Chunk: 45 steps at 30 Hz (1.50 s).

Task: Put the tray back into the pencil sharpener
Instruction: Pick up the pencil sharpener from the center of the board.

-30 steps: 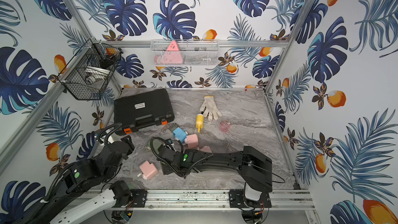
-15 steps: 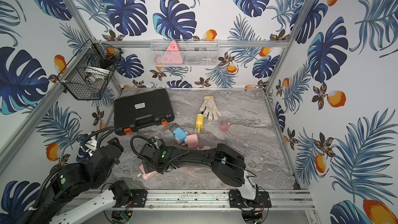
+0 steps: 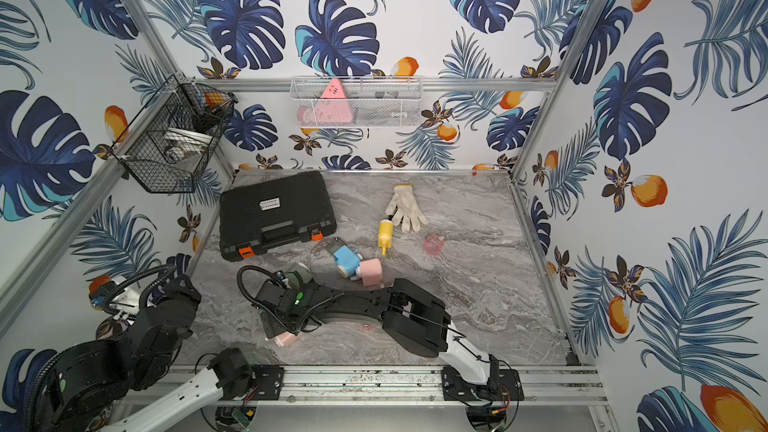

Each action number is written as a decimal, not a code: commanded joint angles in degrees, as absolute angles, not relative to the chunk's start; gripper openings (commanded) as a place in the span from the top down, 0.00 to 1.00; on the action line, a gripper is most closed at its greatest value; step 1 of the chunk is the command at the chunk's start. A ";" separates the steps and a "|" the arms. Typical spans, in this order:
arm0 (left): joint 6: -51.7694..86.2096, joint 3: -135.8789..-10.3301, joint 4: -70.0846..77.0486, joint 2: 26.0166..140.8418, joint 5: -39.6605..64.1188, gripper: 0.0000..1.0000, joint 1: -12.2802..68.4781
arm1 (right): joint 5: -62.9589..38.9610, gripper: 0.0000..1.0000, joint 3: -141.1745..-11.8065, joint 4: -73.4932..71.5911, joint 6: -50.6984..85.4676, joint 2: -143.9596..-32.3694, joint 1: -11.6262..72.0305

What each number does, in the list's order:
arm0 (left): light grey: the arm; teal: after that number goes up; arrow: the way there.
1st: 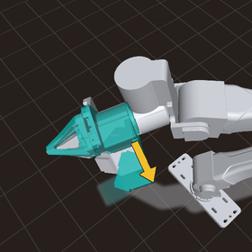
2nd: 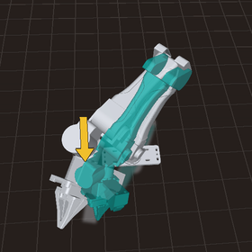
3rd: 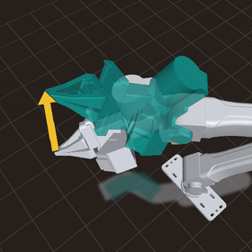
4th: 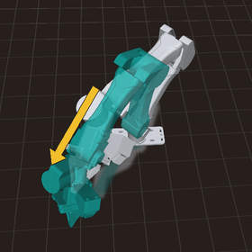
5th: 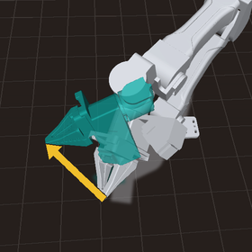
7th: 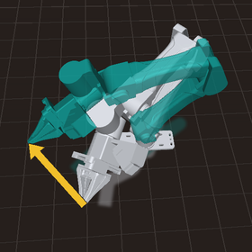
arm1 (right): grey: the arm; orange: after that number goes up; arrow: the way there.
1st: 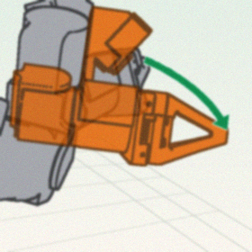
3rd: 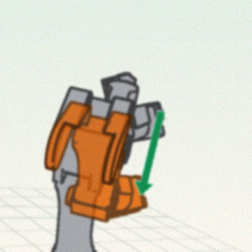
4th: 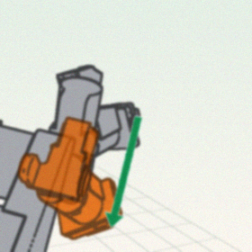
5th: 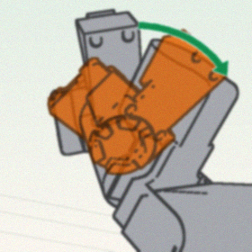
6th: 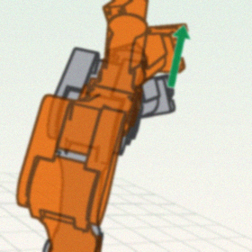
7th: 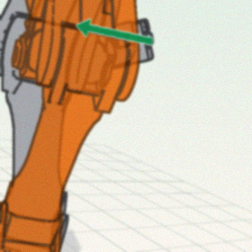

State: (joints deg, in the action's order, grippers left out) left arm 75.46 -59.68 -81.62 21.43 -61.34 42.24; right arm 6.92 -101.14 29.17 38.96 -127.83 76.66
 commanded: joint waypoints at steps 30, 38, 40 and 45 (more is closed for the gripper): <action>66.92 -56.01 -73.22 22.36 -54.15 0.34 42.10 | 12.79 0.43 -97.14 36.97 39.93 -124.61 78.06; 59.66 -52.86 -63.81 25.61 -48.27 0.34 42.10 | 10.35 0.45 -89.32 33.13 42.90 -118.00 76.79; 58.12 -51.92 -61.48 26.39 -46.64 0.34 42.10 | 10.07 0.45 -86.87 32.21 43.70 -116.29 76.17; 57.01 -49.22 -56.28 28.27 -42.33 0.33 42.10 | 12.04 0.46 -81.55 30.90 43.93 -110.00 75.59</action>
State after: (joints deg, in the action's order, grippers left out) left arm 59.13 -50.15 -61.32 27.59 -45.36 42.19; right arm 10.90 -82.98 32.86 42.89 -111.81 75.48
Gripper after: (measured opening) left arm 0.669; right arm 0.675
